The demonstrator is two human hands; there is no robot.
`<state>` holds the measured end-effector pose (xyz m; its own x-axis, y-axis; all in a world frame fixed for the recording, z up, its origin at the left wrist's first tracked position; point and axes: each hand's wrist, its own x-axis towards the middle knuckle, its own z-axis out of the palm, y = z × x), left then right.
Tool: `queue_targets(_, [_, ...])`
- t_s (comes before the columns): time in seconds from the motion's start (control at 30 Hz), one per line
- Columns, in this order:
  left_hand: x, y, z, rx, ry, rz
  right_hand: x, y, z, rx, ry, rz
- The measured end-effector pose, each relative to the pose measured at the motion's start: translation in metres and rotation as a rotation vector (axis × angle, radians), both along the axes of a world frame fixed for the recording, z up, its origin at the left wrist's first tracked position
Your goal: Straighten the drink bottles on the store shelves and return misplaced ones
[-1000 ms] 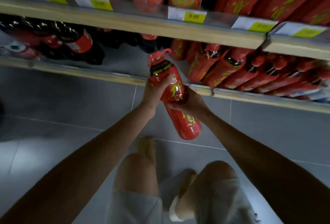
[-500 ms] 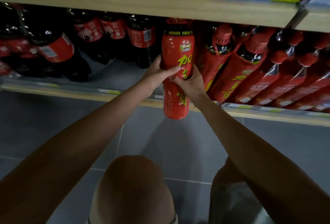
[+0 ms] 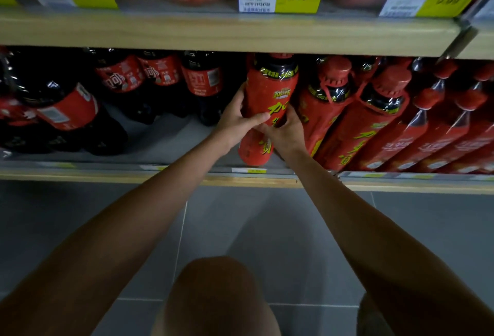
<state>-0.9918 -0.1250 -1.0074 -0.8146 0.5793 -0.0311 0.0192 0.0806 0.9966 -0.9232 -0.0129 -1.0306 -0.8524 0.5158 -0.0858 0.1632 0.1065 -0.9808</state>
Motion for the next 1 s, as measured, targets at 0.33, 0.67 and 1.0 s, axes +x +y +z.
queue_targets(0.33, [-0.004, 0.005, -0.030, 0.020, 0.095, -0.017, -0.007, 0.003, -0.028, 0.093, -0.110, -0.090])
queue_targets(0.67, [-0.010, 0.010, -0.031, -0.104, 0.062, -0.043, -0.010, 0.002, -0.027, 0.167, -0.164, -0.070])
queue_targets(1.0, [0.013, -0.010, -0.045, -0.567, 0.288, 0.095, 0.019, -0.003, -0.030, 0.411, -0.254, 0.054])
